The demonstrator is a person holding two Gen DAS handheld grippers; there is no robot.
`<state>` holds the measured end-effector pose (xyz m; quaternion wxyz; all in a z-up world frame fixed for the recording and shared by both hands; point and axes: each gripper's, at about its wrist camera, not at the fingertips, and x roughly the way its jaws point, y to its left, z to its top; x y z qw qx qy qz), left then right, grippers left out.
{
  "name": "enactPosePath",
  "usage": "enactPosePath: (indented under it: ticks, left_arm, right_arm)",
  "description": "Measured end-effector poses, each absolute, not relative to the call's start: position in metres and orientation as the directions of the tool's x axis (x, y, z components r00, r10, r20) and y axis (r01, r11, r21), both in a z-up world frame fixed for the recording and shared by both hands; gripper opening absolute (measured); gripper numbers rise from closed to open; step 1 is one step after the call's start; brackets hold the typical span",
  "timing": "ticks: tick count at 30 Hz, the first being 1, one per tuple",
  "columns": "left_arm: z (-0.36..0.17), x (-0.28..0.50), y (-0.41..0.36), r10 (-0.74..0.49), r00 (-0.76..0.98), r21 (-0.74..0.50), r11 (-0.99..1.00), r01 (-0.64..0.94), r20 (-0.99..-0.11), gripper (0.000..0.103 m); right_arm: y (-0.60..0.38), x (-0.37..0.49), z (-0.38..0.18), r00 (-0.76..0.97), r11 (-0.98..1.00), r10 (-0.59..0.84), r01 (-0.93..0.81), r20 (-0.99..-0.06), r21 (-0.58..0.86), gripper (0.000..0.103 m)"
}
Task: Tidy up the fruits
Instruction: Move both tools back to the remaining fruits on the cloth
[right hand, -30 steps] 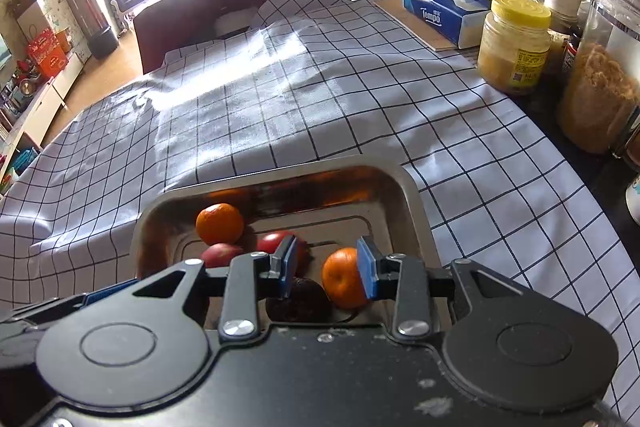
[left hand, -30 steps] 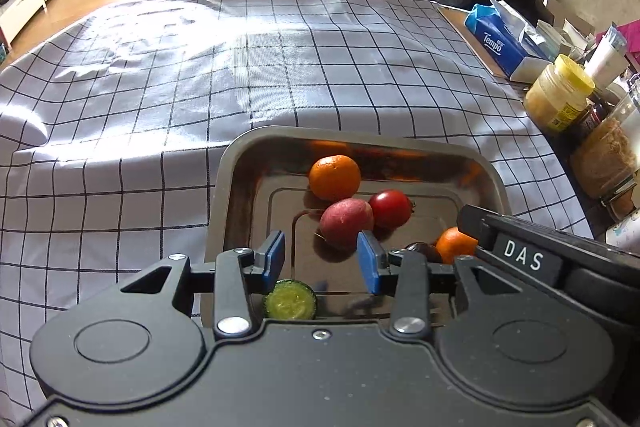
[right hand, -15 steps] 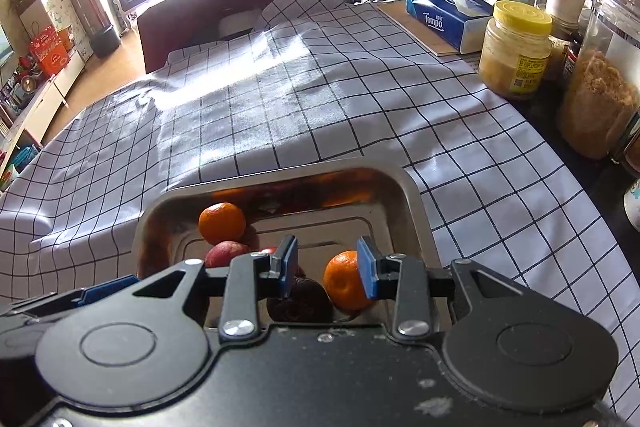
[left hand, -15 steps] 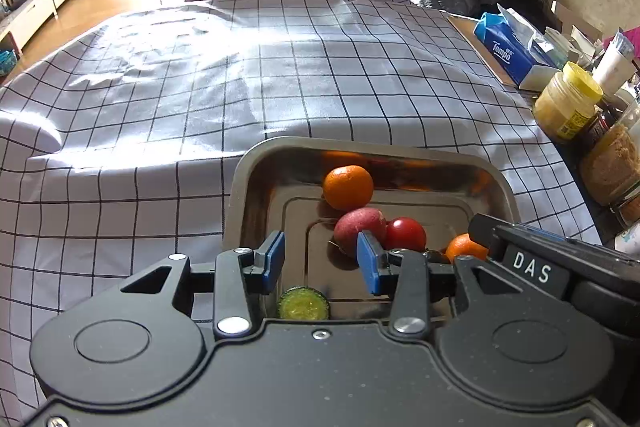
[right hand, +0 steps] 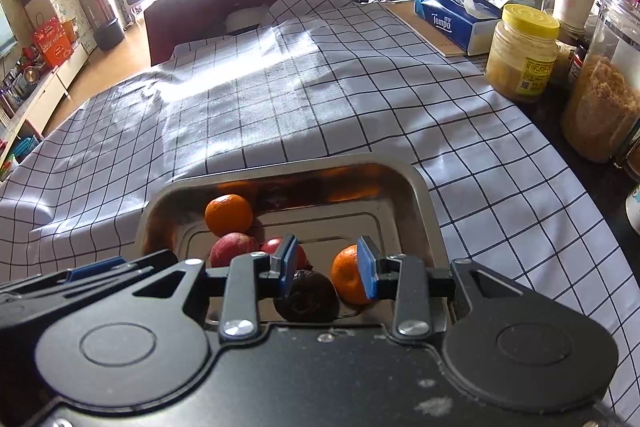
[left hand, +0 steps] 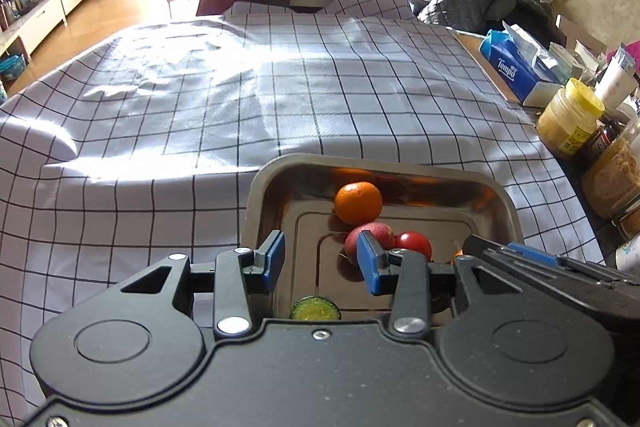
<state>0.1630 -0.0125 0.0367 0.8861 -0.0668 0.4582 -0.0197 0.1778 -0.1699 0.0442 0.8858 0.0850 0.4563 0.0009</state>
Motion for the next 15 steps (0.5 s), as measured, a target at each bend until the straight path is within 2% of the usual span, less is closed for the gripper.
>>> enactPosePath:
  ticks: [7,15]
  left_arm:
    - [0.051,0.155,-0.005,-0.096,0.617,-0.151,0.988,-0.038,-0.781,0.049]
    - [0.081,0.127,-0.006,-0.122,0.695,-0.164,0.986,0.006,-0.708,0.049]
  right_arm:
    - [-0.171,0.172,0.05,0.596,0.985,0.084,0.071,-0.799,0.157,0.036]
    - [-0.169,0.15,0.07,0.648,0.984,0.089,0.06,-0.756,0.167,0.036]
